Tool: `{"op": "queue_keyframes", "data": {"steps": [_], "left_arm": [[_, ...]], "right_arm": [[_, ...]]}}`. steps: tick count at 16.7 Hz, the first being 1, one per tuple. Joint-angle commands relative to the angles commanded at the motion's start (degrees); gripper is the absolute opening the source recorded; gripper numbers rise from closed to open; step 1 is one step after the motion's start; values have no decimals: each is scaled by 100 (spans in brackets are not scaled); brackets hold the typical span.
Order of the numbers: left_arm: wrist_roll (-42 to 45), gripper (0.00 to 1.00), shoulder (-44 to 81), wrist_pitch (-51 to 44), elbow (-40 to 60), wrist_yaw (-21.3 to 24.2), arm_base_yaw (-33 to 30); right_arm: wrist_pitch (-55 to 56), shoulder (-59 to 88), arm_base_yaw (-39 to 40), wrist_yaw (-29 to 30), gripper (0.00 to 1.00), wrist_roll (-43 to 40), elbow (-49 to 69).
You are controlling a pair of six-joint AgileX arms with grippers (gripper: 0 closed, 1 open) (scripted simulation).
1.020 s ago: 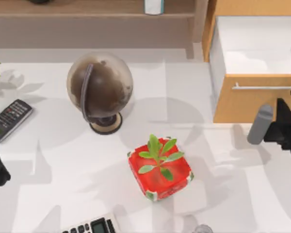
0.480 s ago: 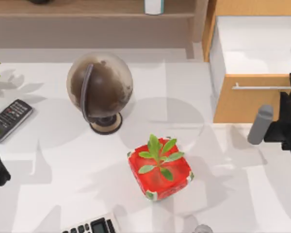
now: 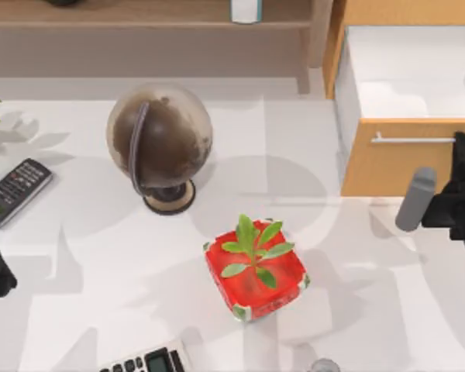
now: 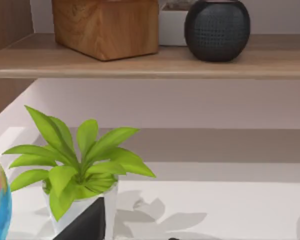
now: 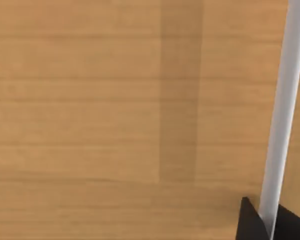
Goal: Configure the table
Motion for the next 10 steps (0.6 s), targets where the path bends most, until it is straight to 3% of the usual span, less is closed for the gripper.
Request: {"op": "queue_keyframes", "data": {"steps": [10], "left_arm": [[0,100,0,0,0,0,0]], "right_arm": [[-269,127,-96,-99,0,16,361]]}}
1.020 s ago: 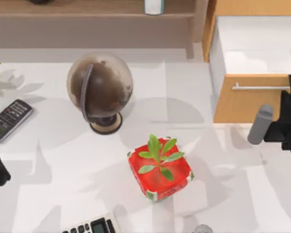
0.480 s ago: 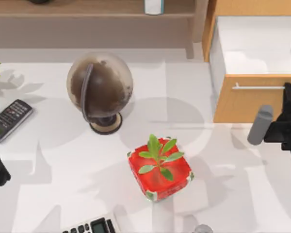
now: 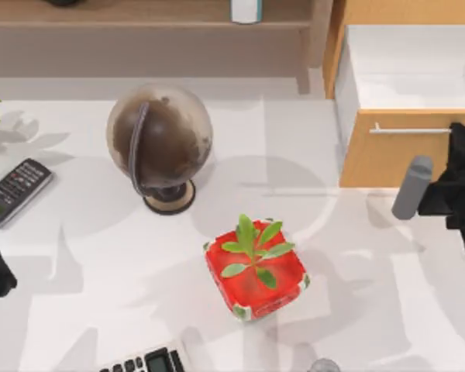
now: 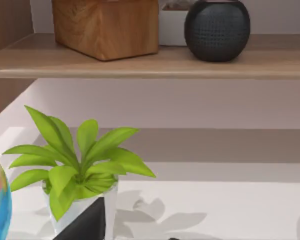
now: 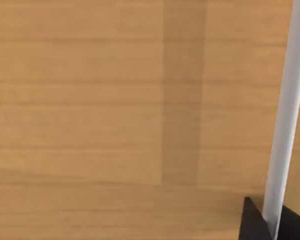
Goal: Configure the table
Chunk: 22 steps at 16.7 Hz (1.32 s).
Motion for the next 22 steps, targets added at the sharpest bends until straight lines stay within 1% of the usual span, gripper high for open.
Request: {"op": "queue_keyframes", "data": {"steps": [6,14,22], "left_arm": [[0,100,0,0,0,0,0],[0,100,0,0,0,0,0],[0,100,0,0,0,0,0]], "right_arm": [[-678,305,-279,-275,0,-5,988],[-803,356,-311,-306,0,5,1217],[-1562,870,-530,-523,0,2,2437]]}}
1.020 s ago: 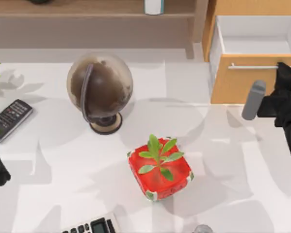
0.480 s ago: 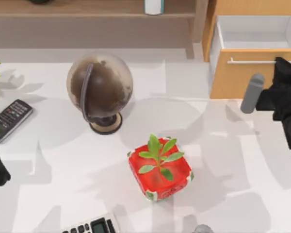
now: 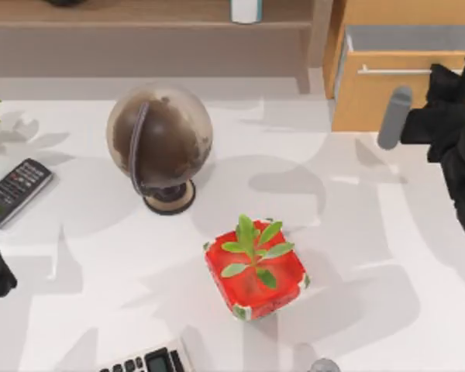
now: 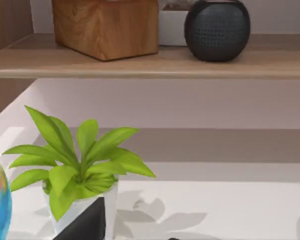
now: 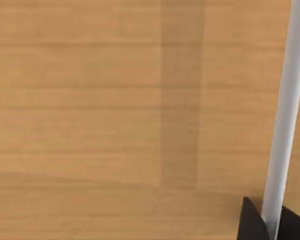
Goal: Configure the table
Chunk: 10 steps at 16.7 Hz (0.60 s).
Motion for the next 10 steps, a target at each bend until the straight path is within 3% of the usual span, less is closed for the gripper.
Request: {"op": "queue_keyframes", "data": {"steps": [10], "left_arm": [[0,100,0,0,0,0,0]], "right_arm": [[-316,242,-66,-56,0,-2,571]]}}
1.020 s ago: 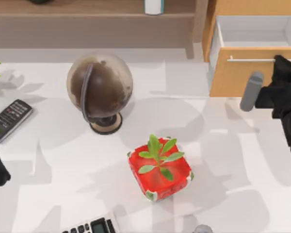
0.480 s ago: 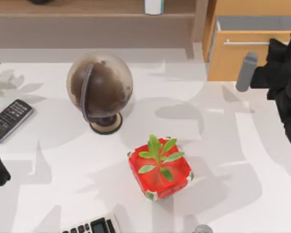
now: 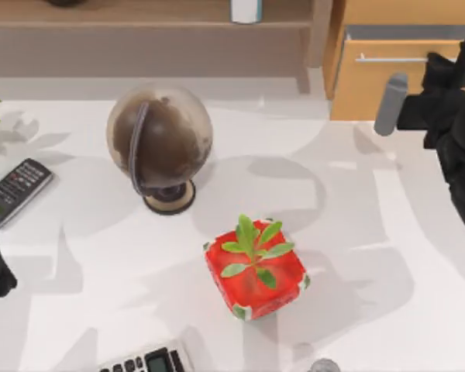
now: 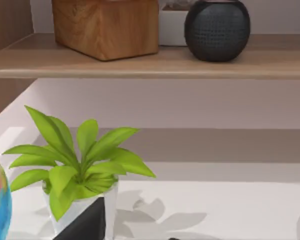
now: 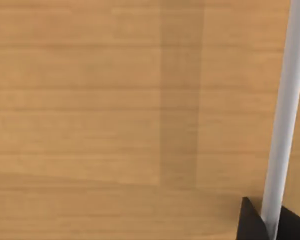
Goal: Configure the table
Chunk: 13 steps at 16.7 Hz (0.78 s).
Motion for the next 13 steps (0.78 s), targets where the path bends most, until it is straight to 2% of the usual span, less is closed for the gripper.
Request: {"op": "queue_keyframes", "data": {"steps": [7,12,13], "left_arm": [[0,100,0,0,0,0,0],[0,100,0,0,0,0,0],[0,100,0,0,0,0,0]], "right_arm": [[-652,501,-131,-134,0,3,1125],[-685,523,-138,-141,0,7,1184],[-685,523,-138,-141,8,7,1184]]}}
